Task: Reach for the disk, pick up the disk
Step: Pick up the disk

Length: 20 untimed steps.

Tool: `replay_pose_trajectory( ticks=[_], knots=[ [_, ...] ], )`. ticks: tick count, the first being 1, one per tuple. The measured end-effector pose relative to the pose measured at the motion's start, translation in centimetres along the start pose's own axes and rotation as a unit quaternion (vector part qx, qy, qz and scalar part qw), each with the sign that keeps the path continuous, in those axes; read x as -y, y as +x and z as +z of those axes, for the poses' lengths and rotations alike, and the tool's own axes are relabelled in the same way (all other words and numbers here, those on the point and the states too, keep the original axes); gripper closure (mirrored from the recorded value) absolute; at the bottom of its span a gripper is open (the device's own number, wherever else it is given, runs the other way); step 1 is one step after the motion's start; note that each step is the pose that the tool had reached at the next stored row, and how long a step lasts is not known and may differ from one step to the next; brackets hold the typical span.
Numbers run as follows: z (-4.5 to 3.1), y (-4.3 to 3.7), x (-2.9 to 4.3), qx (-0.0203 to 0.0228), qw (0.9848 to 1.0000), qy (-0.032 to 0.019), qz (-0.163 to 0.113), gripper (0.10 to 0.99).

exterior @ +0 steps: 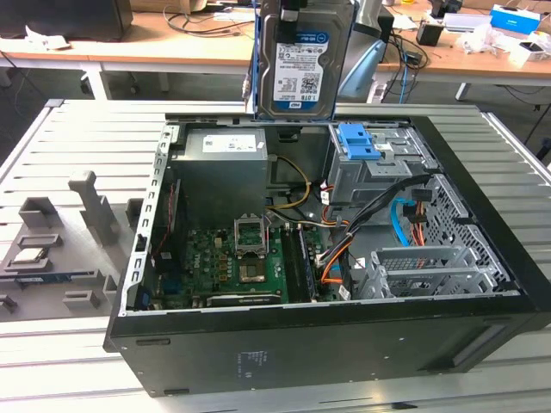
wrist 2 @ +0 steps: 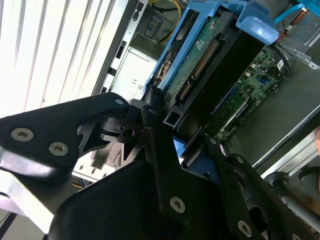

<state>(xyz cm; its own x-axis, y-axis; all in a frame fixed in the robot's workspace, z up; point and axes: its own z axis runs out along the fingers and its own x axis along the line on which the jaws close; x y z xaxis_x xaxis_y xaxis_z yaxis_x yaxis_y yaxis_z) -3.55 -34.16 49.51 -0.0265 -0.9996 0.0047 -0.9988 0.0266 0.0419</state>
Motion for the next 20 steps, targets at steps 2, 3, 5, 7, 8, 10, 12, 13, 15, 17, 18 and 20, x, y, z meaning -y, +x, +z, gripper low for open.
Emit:
replay_pose_trajectory(
  ticks=[2, 3, 5, 7, 8, 10, 12, 13, 15, 17, 18, 20],
  knots=[
    [0.01, 0.13, 0.00, 0.0000, 1.0000, 0.0000, 0.000, 0.722],
    [0.01, 0.25, 0.00, 0.0000, 1.0000, 0.0000, 0.000, 0.722],
    [0.01, 0.62, 0.01, 0.0000, 1.0000, -0.0001, 0.000, 0.722],
    [0.01, 0.92, 0.02, 0.0000, 1.0000, 0.0000, 0.000, 0.722],
    [0.01, 1.14, 0.02, 0.0000, 1.0000, 0.0000, 0.000, 0.722],
    [0.01, 1.38, 0.03, 0.0000, 1.0000, -0.0001, 0.000, 0.722],
    [0.01, 1.79, 0.04, -0.0001, 1.0000, -0.0001, 0.000, 0.722],
    [0.01, 1.89, 0.05, -0.0001, 1.0000, 0.0000, 0.000, 0.722],
    [0.02, 2.20, 0.05, -0.0001, 1.0000, 0.0000, 0.000, 0.722],
    [0.02, 2.52, 0.06, -0.0002, 1.0000, 0.0000, 0.000, 0.722],
    [0.02, 2.76, 0.07, -0.0001, 1.0000, 0.0000, 0.000, 0.722],
    [0.02, 2.99, 0.07, -0.0002, 1.0000, 0.0000, 0.000, 0.722]
  ],
)
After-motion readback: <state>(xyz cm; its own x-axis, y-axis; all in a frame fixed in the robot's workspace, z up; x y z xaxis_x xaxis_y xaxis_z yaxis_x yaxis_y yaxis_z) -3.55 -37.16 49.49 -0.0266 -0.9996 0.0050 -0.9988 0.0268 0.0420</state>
